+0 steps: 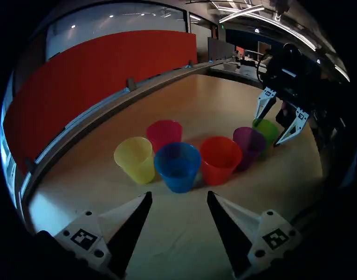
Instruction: Pour water
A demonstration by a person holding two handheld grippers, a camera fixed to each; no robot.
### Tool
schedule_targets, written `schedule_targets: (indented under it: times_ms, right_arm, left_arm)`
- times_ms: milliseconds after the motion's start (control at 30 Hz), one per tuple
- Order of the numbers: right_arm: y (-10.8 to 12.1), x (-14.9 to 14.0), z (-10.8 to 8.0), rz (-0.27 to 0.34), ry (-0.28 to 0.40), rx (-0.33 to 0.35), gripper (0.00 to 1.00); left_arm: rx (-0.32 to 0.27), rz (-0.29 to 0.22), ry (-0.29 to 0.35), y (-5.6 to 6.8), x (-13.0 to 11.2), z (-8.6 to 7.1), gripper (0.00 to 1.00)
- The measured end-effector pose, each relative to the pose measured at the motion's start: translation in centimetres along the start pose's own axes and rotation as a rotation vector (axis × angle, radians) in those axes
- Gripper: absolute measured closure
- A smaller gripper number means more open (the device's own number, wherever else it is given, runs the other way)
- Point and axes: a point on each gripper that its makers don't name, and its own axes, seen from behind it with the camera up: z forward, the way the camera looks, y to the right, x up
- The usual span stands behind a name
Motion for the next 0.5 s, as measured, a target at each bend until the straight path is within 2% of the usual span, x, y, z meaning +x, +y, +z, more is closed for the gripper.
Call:
schedule_targets:
  times_ms: [333,500]
  right_arm:
    - [-0.10,0.49,1.04,0.005,0.016,0.011,0.01]
    - [-0.14,0.69,1.10,0.002,0.024,0.016,0.08]
  left_arm:
    - [-0.005,0.001,0.000,-0.19,-0.11,0.42,0.13]
    - [-0.006,0.003,-0.001,-0.27,-0.14,0.71,0.13]
